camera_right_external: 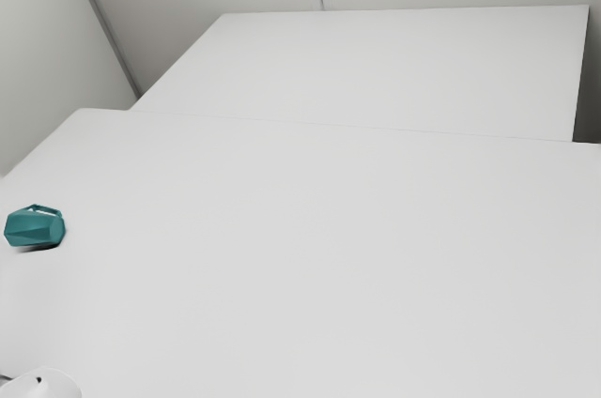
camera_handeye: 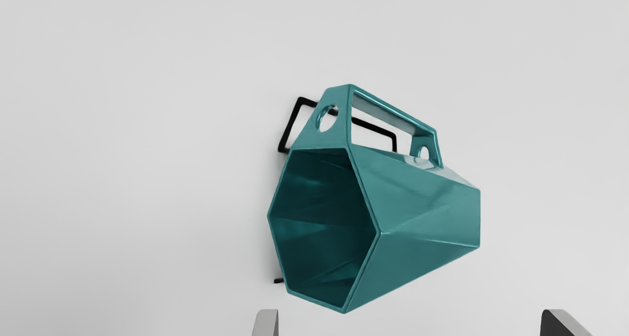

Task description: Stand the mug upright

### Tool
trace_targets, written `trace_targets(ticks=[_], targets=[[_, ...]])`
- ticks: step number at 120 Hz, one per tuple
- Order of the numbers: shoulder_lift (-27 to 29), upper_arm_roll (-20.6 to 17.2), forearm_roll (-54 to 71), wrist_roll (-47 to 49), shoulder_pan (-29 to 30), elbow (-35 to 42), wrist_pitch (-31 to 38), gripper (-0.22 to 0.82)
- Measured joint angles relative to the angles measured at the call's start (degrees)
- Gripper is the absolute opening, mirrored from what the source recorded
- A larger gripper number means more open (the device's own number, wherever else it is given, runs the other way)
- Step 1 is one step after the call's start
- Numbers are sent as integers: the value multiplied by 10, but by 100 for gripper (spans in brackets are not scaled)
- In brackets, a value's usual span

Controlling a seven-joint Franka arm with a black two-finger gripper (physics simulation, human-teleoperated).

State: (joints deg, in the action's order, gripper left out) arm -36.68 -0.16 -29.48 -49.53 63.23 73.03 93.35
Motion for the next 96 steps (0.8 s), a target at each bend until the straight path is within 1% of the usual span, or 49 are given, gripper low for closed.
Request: trace_targets(ticks=[29, 61, 96], targets=[[-30, 0, -51, -30, 23, 12, 0, 58], [-38, -1, -126, -84, 34, 34, -4, 58], [-44, -11, -147, -129, 32, 44, -7, 58]])
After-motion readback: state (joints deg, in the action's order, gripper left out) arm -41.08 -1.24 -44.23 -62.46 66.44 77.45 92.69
